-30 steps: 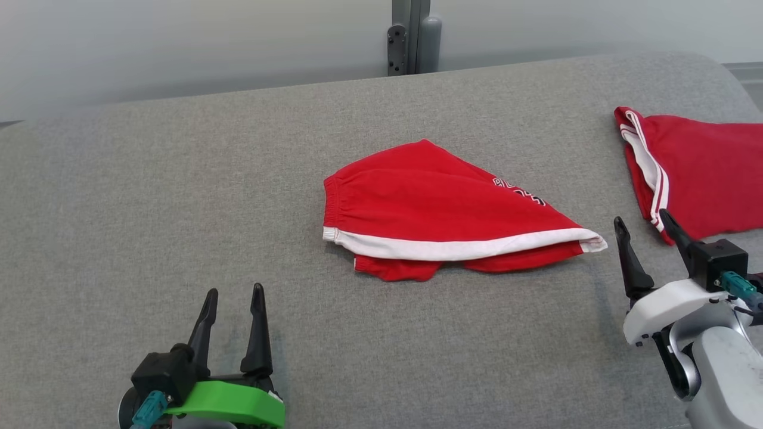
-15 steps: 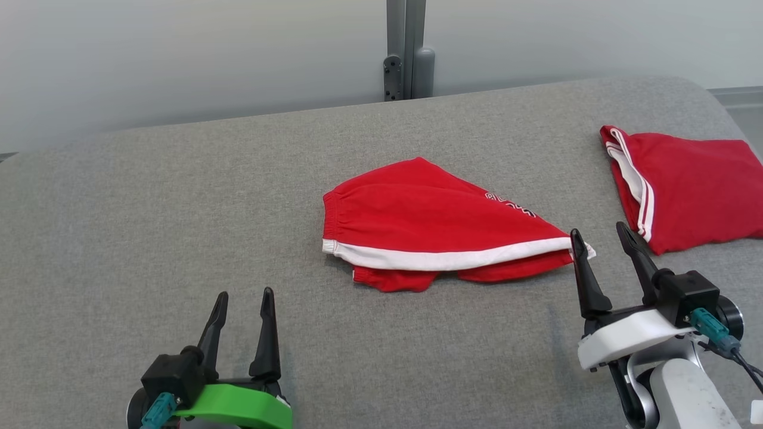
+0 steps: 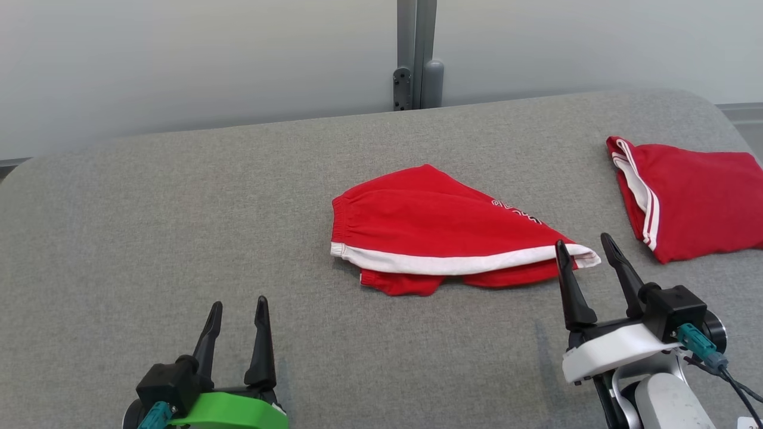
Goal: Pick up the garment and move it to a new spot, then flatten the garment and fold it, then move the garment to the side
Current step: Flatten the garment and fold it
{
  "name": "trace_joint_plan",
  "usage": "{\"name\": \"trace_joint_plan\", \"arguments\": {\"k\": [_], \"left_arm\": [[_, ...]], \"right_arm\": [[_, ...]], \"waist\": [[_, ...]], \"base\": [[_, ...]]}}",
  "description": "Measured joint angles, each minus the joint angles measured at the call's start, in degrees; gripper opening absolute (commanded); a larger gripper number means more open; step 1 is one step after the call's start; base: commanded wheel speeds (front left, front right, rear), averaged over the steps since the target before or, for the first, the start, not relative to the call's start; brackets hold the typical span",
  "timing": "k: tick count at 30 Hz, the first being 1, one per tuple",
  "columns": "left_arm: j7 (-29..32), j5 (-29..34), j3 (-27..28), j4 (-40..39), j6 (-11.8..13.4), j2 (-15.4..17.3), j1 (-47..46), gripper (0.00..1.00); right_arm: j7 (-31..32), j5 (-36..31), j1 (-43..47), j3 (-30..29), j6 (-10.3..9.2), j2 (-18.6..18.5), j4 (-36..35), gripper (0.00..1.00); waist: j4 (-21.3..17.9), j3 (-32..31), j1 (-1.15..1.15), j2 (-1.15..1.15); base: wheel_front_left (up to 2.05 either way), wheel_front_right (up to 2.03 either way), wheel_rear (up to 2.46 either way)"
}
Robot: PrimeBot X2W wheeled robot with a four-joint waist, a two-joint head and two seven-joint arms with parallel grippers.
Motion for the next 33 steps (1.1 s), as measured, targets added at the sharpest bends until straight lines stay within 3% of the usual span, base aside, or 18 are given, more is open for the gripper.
{"name": "trace_joint_plan", "arguments": {"k": [12, 25, 33], "left_arm": [[0.00, 0.29, -0.29, 0.57, 0.16, 0.00, -0.11, 1.00], [1.56, -1.79, -4.81, 13.72, -4.82, 0.04, -13.17, 1.00], [1.57, -3.39, -6.31, 20.29, -5.89, 0.45, -19.81, 1.00]], "right_arm": [[0.00, -0.14, -0.28, 0.04, 0.00, 0.33, 0.03, 1.00], [0.00, -0.34, -3.18, 0.59, 0.00, 0.43, -0.64, 1.00], [0.00, -0.30, -4.76, 0.79, 0.00, 0.47, -1.21, 1.00]], "waist": [[-0.09, 0.96, 0.00, 0.00], [-3.77, 5.96, 0.00, 0.00], [-7.15, 9.97, 0.00, 0.00]], "base": [[0.00, 0.00, 0.00], [0.00, 0.00, 0.00], [0.00, 0.00, 0.00]]}}
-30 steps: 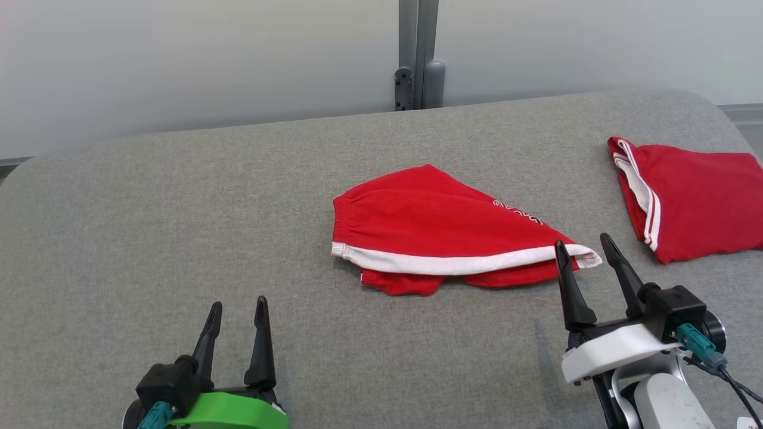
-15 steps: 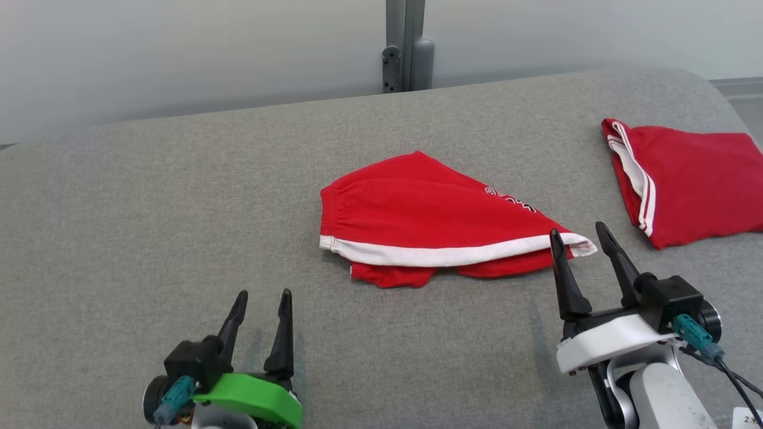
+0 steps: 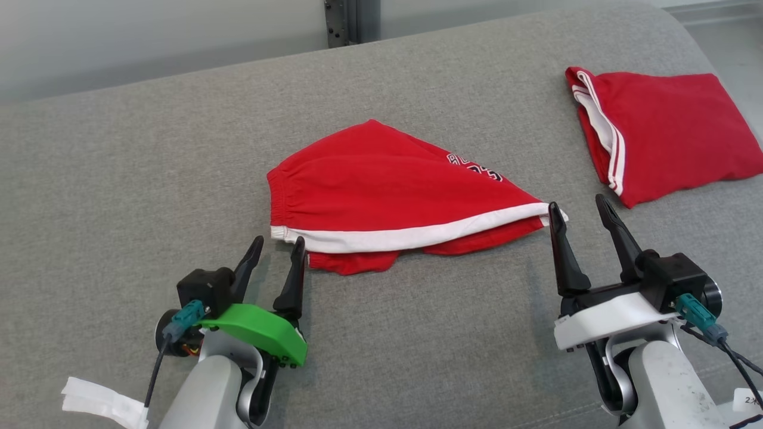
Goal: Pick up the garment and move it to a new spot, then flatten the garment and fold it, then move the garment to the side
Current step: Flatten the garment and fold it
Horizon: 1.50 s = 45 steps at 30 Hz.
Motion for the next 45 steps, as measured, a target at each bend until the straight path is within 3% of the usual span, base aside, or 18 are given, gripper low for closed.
{"name": "trace_joint_plan", "arguments": {"k": [11, 12, 13, 14, 18, 19, 26, 31, 37, 45], "left_arm": [[-1.11, -1.83, 0.08, 3.59, -0.49, 1.32, -3.30, 1.00], [-1.13, -2.13, -0.18, 3.45, -0.51, 1.33, -3.38, 0.80], [-1.13, -2.30, -0.49, 3.18, -0.52, 1.33, -3.39, 0.68], [-1.15, -2.54, -0.90, 2.67, -0.54, 1.32, -3.36, 0.47], [-1.23, -3.24, -1.81, 0.16, -0.69, 1.72, -1.89, 0.17], [-1.24, -3.42, -1.91, -0.59, -0.70, 1.98, -1.24, 0.00], [-1.48, -2.88, 0.48, -8.60, -0.25, 3.87, 2.69, 0.00], [-1.48, -1.81, 1.68, -12.80, 0.58, 4.20, 5.71, 0.00], [-1.48, -1.48, 2.22, -14.13, 1.38, 4.15, 8.21, 0.00], [-1.48, -1.53, 1.83, -13.86, 1.56, 3.52, 9.07, 0.00]], "right_arm": [[0.00, 0.77, -0.46, -0.07, 0.00, 0.01, -0.15, 1.00], [0.00, 0.83, -0.46, -0.10, 0.00, 0.02, -0.18, 1.00], [0.00, 0.83, -0.46, -0.14, 0.00, 0.02, -0.21, 1.00], [0.01, 0.83, -0.46, -0.26, 0.00, 0.02, -0.22, 1.00], [0.01, 0.83, -0.44, -0.73, 0.00, 0.03, -0.36, 1.00], [0.00, 0.83, -0.43, -0.83, 0.00, 0.03, -0.37, 1.00], [0.00, 2.53, 0.35, -1.80, 0.00, 0.04, 1.62, 1.00], [0.29, 4.52, 1.38, 1.04, 0.00, 0.05, 4.36, 1.00], [1.36, 7.21, 1.96, 7.20, 0.00, 0.21, 8.35, 1.00], [0.49, 4.20, -1.96, 8.80, 0.00, -0.34, 18.59, 1.00]], "waist": [[-3.88, 3.12, 0.00, 0.00], [-4.03, 3.21, 0.00, 0.00], [-4.12, 3.25, 0.00, 0.00], [-4.15, 3.21, 0.00, 0.00], [-4.03, 2.88, 0.00, 0.00], [-3.94, 2.81, 0.00, 0.00], [-2.99, 2.30, 0.00, 0.00], [-2.11, 1.78, 0.00, 0.00], [-1.33, 1.16, 0.00, 0.00], [0.25, 0.97, 0.00, 0.00]], "base": [[0.00, 0.00, 0.00], [0.00, 0.00, 0.00], [0.00, 0.00, 0.00], [0.00, 0.00, 0.00], [0.00, 0.00, 0.00], [0.00, 0.00, 0.00], [0.00, 0.00, 0.00], [0.00, 0.00, 0.00], [0.00, 0.00, 0.00], [0.00, 0.00, 0.00]]}}
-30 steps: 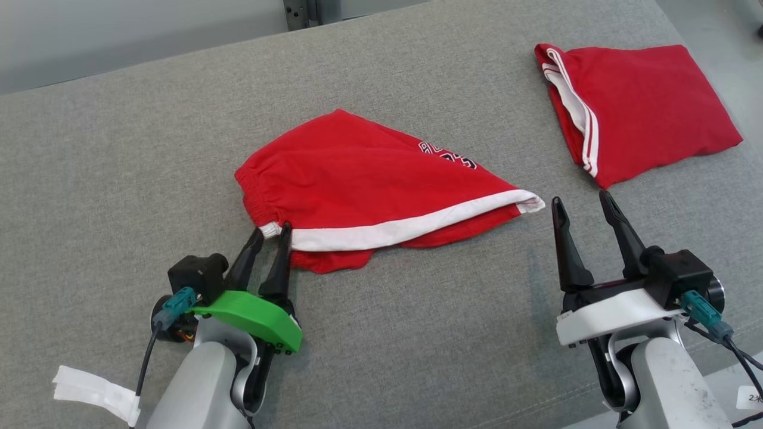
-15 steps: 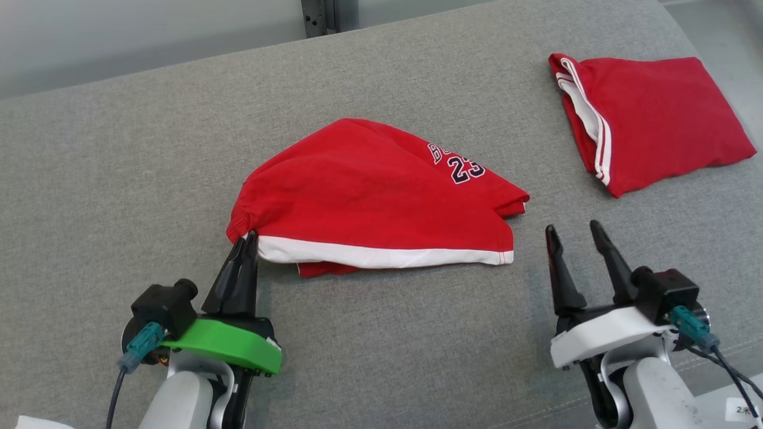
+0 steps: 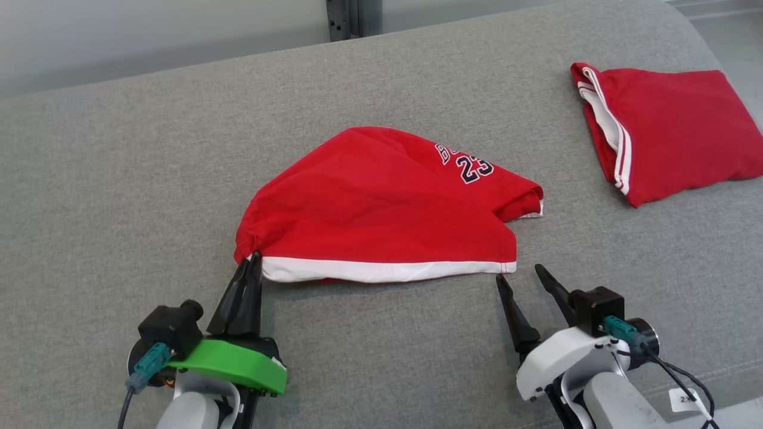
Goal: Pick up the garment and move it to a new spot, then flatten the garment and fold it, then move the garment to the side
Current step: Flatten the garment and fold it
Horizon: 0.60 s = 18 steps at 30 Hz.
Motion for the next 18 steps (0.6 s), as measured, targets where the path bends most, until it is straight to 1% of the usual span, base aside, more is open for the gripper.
{"name": "trace_joint_plan", "arguments": {"k": [3, 6, 12, 13, 15, 16, 17, 18], "left_arm": [[0.00, 0.01, -0.26, 0.33, -0.05, -0.12, -0.03, 0.00], [0.00, 0.01, -0.44, 0.57, -0.07, -0.16, -0.09, 0.00], [-0.01, 0.01, -0.54, 1.02, -0.23, -0.19, -0.11, 0.00], [0.00, 0.01, -0.52, 1.08, -0.24, -0.18, -0.12, 0.00], [-0.01, 0.01, -0.48, 1.16, -0.25, -0.18, -0.13, 0.00], [0.00, 0.01, -0.45, 1.22, -0.25, -0.18, -0.14, 0.00], [0.00, 0.01, -0.43, 1.31, -0.25, -0.16, -0.16, 0.00], [0.00, 0.01, -0.44, 1.40, -0.27, -0.16, -0.18, 0.00]], "right_arm": [[-0.18, -2.32, -2.22, 1.04, 0.00, -0.54, 3.68, 1.00], [-0.29, -3.01, -3.93, 1.74, 0.00, -0.62, 6.24, 1.00], [-0.43, -3.49, -5.73, 3.25, 0.00, -0.51, 7.44, 1.00], [-0.43, -3.48, -5.95, 3.46, 0.00, -0.48, 7.67, 0.95], [-0.44, -3.47, -6.60, 4.04, 0.00, -0.54, 8.40, 0.79], [-0.46, -3.42, -6.81, 4.27, 0.00, -0.55, 8.94, 0.55], [-0.48, -3.31, -7.02, 4.49, 0.00, -0.57, 9.51, 0.48], [-0.49, -3.15, -7.26, 4.68, 0.00, -0.60, 9.92, 0.44]], "waist": [[0.70, 0.20, 0.00, 0.00], [1.24, 0.43, 0.00, 0.00], [1.77, 0.80, 0.00, 0.00], [1.81, 0.85, 0.00, 0.00], [1.84, 0.93, 0.00, 0.00], [1.84, 0.96, 0.00, 0.00], [1.84, 0.99, 0.00, 0.00], [1.83, 1.01, 0.00, 0.00]], "base": [[0.00, 0.00, 0.00], [0.00, 0.00, 0.00], [0.00, 0.00, 0.00], [0.00, 0.00, 0.00], [0.00, 0.00, 0.00], [0.00, 0.00, 0.00], [0.00, 0.00, 0.00], [0.00, 0.00, 0.00]]}}
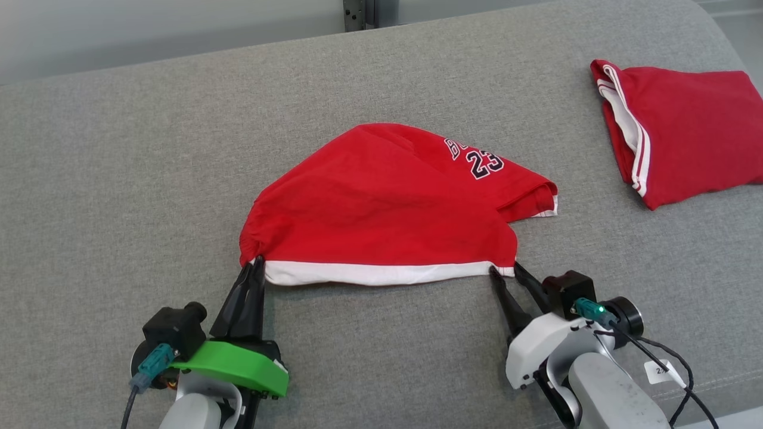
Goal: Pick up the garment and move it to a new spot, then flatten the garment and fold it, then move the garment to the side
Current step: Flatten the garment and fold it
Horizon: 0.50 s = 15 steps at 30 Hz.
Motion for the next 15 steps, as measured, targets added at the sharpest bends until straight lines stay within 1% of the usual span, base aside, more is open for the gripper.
{"name": "trace_joint_plan", "arguments": {"k": [1, 2, 3, 5, 6, 7, 8, 12, 15], "left_arm": [[0.00, 0.00, 0.05, 0.11, -0.01, 0.00, -0.02, 0.00], [0.00, 0.00, 0.07, 0.23, -0.01, 0.01, -0.05, 0.00], [0.00, -0.01, 0.11, 0.40, -0.01, 0.02, -0.08, 0.00], [-0.01, -0.03, 0.13, 0.69, -0.01, 0.03, -0.19, 0.00], [-0.01, -0.05, 0.18, 0.88, -0.01, 0.03, -0.24, 0.00], [-0.01, -0.12, 0.20, 1.05, -0.01, 0.03, -0.26, 0.00], [0.00, -0.12, 0.22, 1.20, -0.01, 0.04, -0.27, 0.00], [0.00, -0.29, 0.66, 0.80, -0.03, 0.07, -0.41, 0.00], [0.00, -1.14, 1.13, -0.49, -0.23, 0.01, -0.45, 0.00]], "right_arm": [[0.00, 0.20, -0.31, 0.22, 0.00, 0.00, 0.52, 0.36], [-0.03, 0.64, -0.70, 0.46, 0.00, 0.02, 1.56, 0.33], [-0.18, 1.15, -1.02, 0.75, 0.00, 0.04, 2.45, 0.33], [-0.20, 1.98, -1.80, 1.51, 0.00, 0.02, 3.99, 0.29], [-0.24, 2.37, -2.25, 1.83, 0.00, 0.00, 4.63, 0.24], [-0.25, 2.60, -2.58, 2.14, 0.00, -0.03, 5.06, 0.20], [-0.24, 3.09, -2.85, 2.32, 0.00, -0.07, 5.35, 0.00], [-0.15, 5.80, -3.15, 2.44, 0.01, -0.40, 4.31, 0.00], [-0.09, 8.31, -3.22, 1.82, 0.01, -1.27, 0.78, 0.00]], "waist": [[-0.01, 0.01, 0.00, 0.00], [-0.04, 0.02, 0.00, 0.00], [-0.08, 0.03, 0.00, 0.00], [-0.15, 0.01, 0.00, 0.00], [-0.22, -0.02, 0.00, 0.00], [-0.27, -0.06, 0.00, 0.00], [-0.33, -0.12, 0.00, 0.00], [-0.53, -0.56, 0.00, 0.00], [-0.70, -1.23, 0.00, 0.00]], "base": [[0.00, 0.00, 0.00], [0.00, 0.00, 0.00], [0.00, 0.00, 0.00], [0.00, 0.00, 0.00], [0.00, 0.00, 0.00], [0.00, 0.00, 0.00], [0.00, 0.00, 0.00], [0.00, 0.00, 0.00], [0.00, 0.00, 0.00]]}}
